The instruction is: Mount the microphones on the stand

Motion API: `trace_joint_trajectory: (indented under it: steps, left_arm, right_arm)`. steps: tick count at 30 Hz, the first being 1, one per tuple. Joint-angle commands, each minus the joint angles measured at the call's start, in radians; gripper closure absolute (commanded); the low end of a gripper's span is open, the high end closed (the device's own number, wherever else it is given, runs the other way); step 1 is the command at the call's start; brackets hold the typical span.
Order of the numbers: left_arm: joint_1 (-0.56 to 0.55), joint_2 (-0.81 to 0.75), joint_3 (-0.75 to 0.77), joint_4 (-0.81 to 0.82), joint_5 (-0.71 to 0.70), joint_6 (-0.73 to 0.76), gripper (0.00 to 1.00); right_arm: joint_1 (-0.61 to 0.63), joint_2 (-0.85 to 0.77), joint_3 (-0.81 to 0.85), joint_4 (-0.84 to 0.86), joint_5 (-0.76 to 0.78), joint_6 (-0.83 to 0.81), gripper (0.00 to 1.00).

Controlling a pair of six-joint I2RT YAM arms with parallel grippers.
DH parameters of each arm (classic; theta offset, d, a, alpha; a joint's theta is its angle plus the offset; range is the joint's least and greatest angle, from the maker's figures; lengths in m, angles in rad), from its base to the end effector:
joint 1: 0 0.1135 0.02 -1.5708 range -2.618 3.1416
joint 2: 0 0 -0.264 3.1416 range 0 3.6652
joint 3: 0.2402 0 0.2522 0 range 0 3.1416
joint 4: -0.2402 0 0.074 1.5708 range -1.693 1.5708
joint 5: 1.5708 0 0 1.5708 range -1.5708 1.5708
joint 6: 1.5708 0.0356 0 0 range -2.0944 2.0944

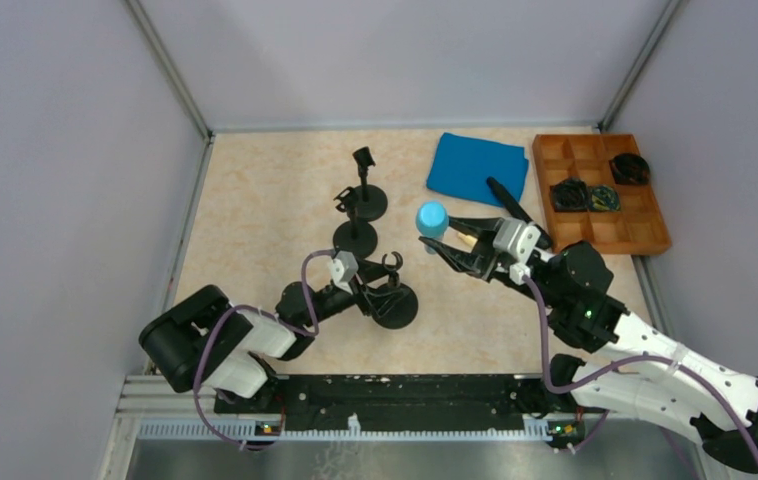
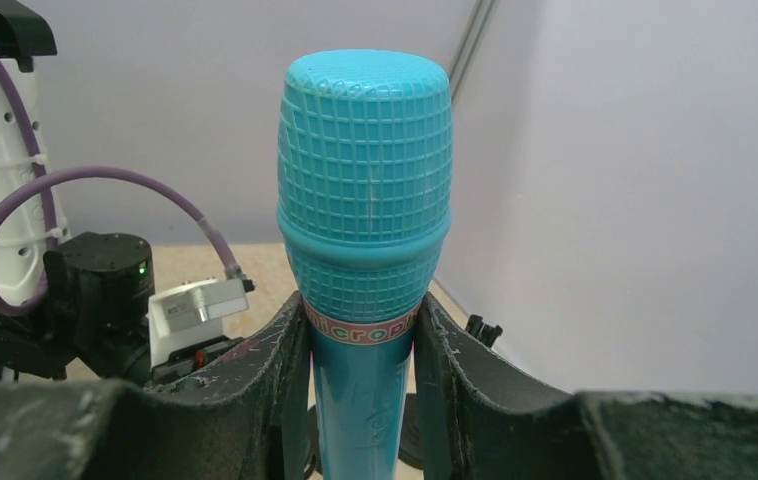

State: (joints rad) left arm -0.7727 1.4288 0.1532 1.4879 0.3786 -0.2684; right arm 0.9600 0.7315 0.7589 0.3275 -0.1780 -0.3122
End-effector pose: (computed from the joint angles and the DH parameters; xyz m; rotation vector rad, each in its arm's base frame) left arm 0.1455 -0.1602 0.1805 0.6844 1.2982 -1.1169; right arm 0.0918 0.1421 0.3944 -0.8639 0.9024 0.6716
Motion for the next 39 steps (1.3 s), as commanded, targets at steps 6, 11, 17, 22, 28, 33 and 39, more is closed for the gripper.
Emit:
trace_joint_trajectory:
  steps: [6,11,17,22,28,33,39]
  left_arm:
    - [0.003,0.013,0.039,0.285,0.028,-0.048,0.38]
    - [0.003,0.044,0.039,0.304,0.020,-0.074,0.50]
    - [0.003,0.057,0.044,0.305,0.022,-0.091,0.60]
    - [0.003,0.063,0.045,0.304,0.027,-0.097,0.71]
    - [0.003,0.076,0.050,0.305,0.036,-0.093,0.95]
    - [0.003,0.082,0.059,0.301,0.078,-0.079,1.00]
    - [0.003,0.090,0.069,0.296,0.121,-0.092,1.00]
  right_arm:
    - [0.005,0.003,-0.025,0.107,-0.113,0.029,1.00]
    - [0.004,0.018,-0.095,0.269,-0.210,0.102,1.00]
    - [0.005,0.024,-0.178,0.452,-0.208,0.140,1.00]
    - [0.005,0.038,-0.202,0.526,-0.210,0.146,1.00]
    - [0.004,0.074,-0.201,0.583,-0.221,0.140,1.00]
    - [0.005,0.110,-0.219,0.635,-0.204,0.118,1.00]
    - [0.004,0.131,-0.227,0.620,-0.241,0.095,1.00]
